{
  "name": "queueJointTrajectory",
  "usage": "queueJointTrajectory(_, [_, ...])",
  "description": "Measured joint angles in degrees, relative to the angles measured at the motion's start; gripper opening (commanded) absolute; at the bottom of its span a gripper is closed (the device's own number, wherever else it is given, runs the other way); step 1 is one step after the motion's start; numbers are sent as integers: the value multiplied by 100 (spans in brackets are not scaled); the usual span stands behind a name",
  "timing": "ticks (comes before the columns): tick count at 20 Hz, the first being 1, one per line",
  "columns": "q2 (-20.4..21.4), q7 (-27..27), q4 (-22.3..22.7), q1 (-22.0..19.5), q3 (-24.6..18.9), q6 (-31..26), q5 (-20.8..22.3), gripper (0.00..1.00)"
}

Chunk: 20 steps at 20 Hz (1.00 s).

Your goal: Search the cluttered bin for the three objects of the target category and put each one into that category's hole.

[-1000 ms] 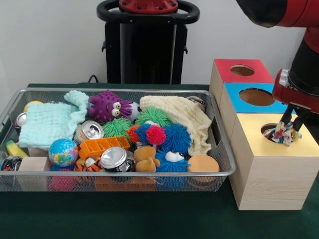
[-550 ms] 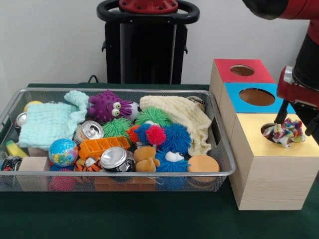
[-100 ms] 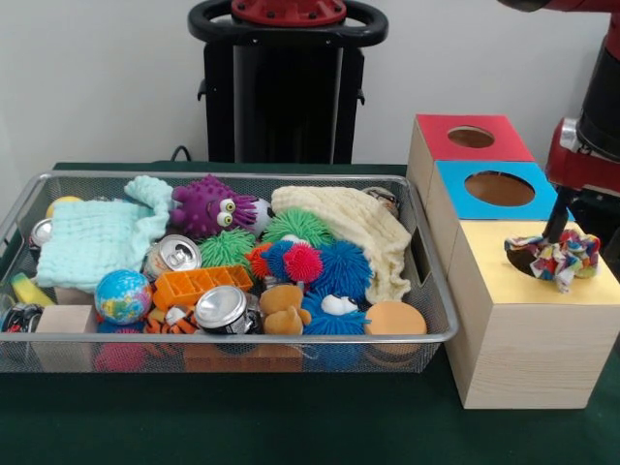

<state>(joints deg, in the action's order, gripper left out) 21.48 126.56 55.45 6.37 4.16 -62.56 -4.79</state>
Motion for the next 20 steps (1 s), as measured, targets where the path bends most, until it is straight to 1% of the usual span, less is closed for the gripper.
queueJointTrajectory(1, [-1,0,0,-2,0,40,1,0])
queueJointTrajectory(12, [16,0,76,1,26,513,-2,0])
queueJointTrajectory(16, [87,0,244,3,27,657,-13,0])
queueJointTrajectory(20, [247,0,539,45,55,790,-36,0])
